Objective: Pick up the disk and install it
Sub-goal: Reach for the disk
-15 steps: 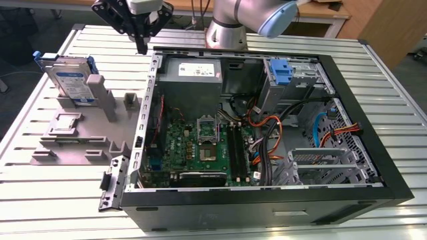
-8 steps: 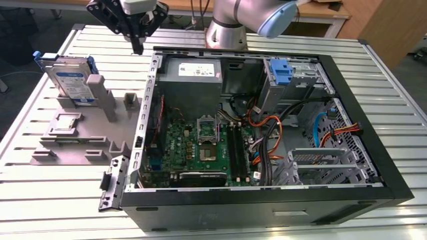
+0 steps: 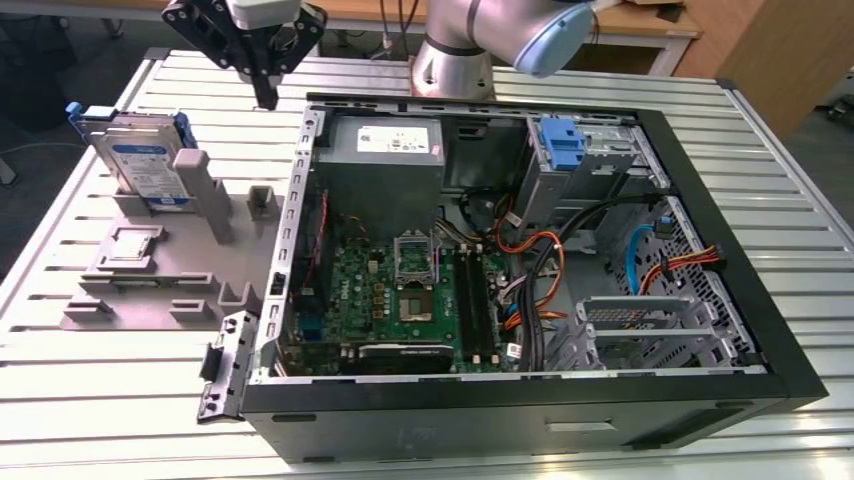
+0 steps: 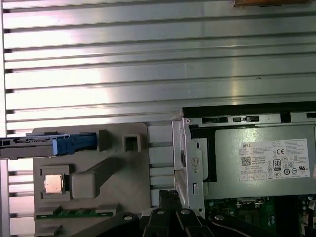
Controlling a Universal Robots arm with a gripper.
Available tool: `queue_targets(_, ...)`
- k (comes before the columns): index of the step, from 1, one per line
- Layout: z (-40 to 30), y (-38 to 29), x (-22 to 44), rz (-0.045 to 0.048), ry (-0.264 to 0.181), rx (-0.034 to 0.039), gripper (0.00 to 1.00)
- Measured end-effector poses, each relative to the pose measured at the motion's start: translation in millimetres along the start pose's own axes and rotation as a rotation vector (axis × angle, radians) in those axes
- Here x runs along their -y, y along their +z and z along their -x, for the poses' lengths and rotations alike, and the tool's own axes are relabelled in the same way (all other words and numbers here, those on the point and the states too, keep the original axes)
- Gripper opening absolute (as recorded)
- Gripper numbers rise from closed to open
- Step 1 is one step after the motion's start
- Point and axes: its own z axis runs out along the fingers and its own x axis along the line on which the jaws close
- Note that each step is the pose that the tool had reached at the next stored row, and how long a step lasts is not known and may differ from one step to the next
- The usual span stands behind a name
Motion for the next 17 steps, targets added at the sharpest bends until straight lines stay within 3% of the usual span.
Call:
queue_targets(9,-9.3,1.1,-0.5,-0.0003,0.0,-0.0016,0.1)
queue_targets(14,-13.6,2.4,-10.0,-0.0037,0.0,-0.0018,0.1)
queue_targets(17,-17.3,3.4,-14.4,-0.0046,0.0,-0.0054,0.1)
